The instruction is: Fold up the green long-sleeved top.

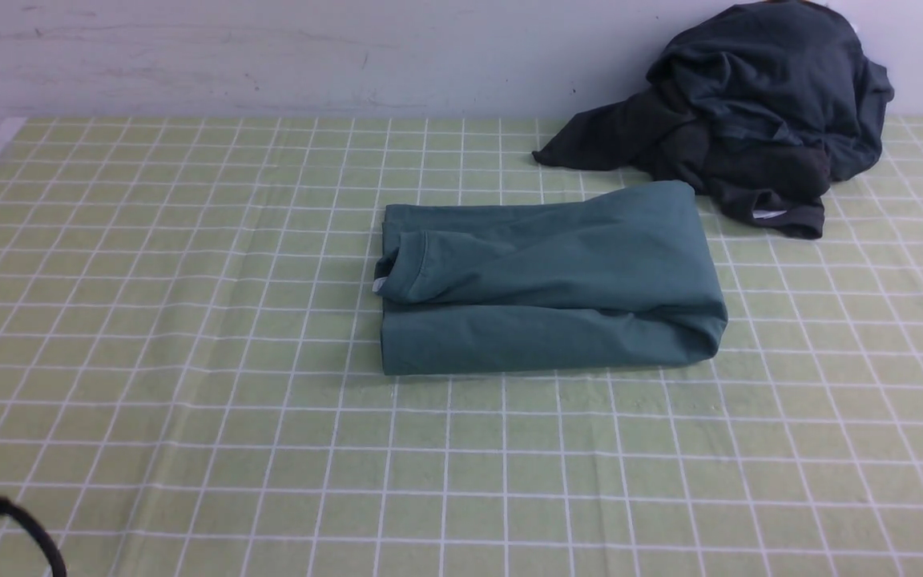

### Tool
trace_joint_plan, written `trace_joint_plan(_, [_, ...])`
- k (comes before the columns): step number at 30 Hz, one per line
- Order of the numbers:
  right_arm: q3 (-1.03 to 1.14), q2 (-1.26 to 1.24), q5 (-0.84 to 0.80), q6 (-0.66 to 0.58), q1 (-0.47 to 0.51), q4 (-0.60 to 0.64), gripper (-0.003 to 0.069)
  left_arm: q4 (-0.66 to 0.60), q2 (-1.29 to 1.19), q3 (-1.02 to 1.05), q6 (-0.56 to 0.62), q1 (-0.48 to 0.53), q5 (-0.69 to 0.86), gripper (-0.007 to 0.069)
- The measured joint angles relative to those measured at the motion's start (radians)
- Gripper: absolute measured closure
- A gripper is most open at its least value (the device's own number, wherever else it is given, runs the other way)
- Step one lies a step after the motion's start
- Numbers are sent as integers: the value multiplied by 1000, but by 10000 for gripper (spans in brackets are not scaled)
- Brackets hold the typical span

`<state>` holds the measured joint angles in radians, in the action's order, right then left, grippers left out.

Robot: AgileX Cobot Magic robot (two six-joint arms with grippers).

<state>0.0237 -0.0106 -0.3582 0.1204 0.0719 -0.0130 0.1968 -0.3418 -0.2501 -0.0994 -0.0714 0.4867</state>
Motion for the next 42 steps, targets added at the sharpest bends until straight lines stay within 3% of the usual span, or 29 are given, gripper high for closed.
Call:
trace_joint_plan(4, [0, 0, 0, 0, 0, 0, 673, 16, 172, 158, -9, 3, -4, 552])
trace_joint_plan(8, [0, 0, -1, 0, 0, -1, 673, -95, 341, 261, -23, 26, -112, 552])
trace_joint_plan(12, [0, 0, -1, 0, 0, 0, 673, -197, 353, 268, 76, 44, -124, 552])
trace_joint_plan(15, [0, 0, -1, 0, 0, 0, 673, -222, 353, 268, 259, 38, -123, 552])
trace_joint_plan(18, [0, 0, -1, 0, 0, 0, 673, -231, 353, 268, 315, 23, -123, 552])
trace_joint_plan(42, [0, 0, -1, 0, 0, 0, 673, -238, 353, 269, 317, 20, -125, 552])
